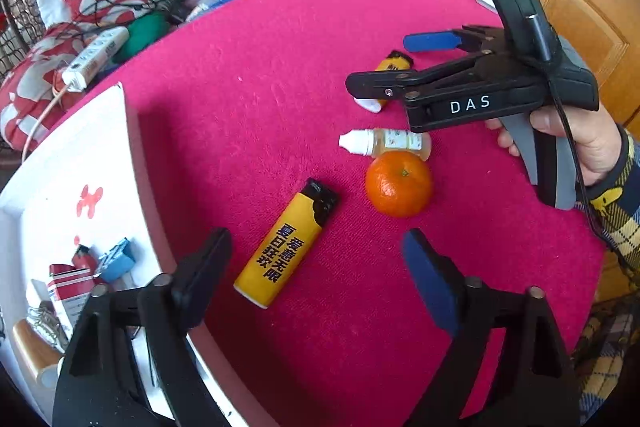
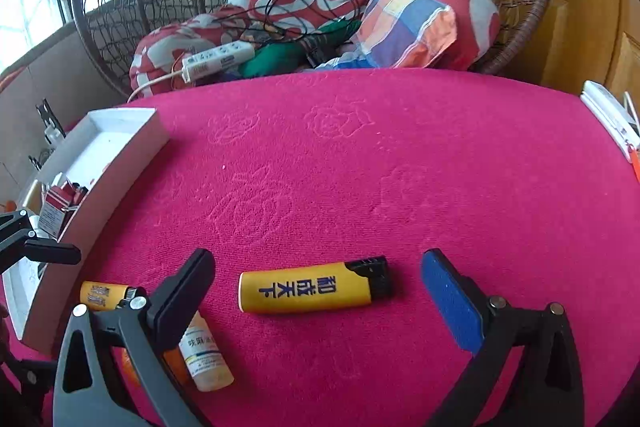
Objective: Organize rigid objects
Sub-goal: 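Move the left gripper to the yellow lighter while the right gripper approaches the other yellow lighter, then grasp the yellow lighter with the left gripper while the right gripper grasps the other lighter, then carry the lighter with the left gripper while the right gripper carries its lighter to the tray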
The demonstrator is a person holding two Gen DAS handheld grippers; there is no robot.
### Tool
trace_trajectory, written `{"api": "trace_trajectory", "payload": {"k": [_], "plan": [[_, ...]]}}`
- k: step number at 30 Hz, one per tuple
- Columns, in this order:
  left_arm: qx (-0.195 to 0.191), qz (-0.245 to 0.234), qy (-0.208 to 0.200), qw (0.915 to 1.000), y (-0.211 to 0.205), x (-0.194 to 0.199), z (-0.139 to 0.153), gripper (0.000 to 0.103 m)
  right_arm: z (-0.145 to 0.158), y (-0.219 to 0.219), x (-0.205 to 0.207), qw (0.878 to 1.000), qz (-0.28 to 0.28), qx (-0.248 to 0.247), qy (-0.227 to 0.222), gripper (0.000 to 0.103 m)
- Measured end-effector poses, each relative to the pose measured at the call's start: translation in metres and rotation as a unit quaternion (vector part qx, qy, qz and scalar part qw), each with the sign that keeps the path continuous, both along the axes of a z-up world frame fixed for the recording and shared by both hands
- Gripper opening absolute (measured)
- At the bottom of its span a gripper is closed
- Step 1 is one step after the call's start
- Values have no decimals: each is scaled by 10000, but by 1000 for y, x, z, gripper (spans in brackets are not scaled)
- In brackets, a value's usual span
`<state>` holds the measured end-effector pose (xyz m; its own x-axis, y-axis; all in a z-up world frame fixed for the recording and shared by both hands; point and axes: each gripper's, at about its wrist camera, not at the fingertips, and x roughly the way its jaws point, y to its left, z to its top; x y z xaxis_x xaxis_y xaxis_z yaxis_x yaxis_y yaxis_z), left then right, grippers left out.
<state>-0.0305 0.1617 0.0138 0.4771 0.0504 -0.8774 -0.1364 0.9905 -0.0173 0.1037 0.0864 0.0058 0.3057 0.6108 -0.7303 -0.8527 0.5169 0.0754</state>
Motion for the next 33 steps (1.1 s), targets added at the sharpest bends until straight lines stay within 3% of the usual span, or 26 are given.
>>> {"api": "trace_trajectory", "payload": {"k": [5, 6, 7, 8, 12, 13, 14, 16, 23, 33], "plan": [[-29, 32, 216, 9998, 5, 5, -11, 78, -6, -3, 0, 9996, 221, -125, 149, 102], [86, -2, 235, 9997, 4, 5, -13, 74, -6, -5, 0, 9996, 227, -109, 140, 99], [188, -19, 278, 9994, 2, 5, -14, 65, -5, -9, 0, 9998, 173, -102, 91, 85], [128, -49, 293, 9995, 2, 4, -14, 57, -4, -13, 1, 9998, 144, -89, 72, 81], [89, -1, 256, 9996, 3, 0, -15, 48, -3, -27, 8, 9992, 50, 179, 368, 81], [110, 41, 234, 9997, 3, -1, -15, 43, -3, -28, 8, 9989, 26, 221, 404, 81], [162, 96, 209, 9996, 2, -2, -13, 31, -2, -30, 8, 9988, -13, 244, 417, 81], [311, 245, 107, 9992, -1, -9, -11, 23, -1, -33, 7, 9986, -71, 288, 428, 81], [323, 609, -473, 9965, -12, -35, -1, 23, 22, -64, -5, 9958, -306, 838, 206, 81], [472, 845, -1162, 9885, -30, -50, 41, 23, 106, -102, -41, 9792, -259, 1901, -655, 81]]}}
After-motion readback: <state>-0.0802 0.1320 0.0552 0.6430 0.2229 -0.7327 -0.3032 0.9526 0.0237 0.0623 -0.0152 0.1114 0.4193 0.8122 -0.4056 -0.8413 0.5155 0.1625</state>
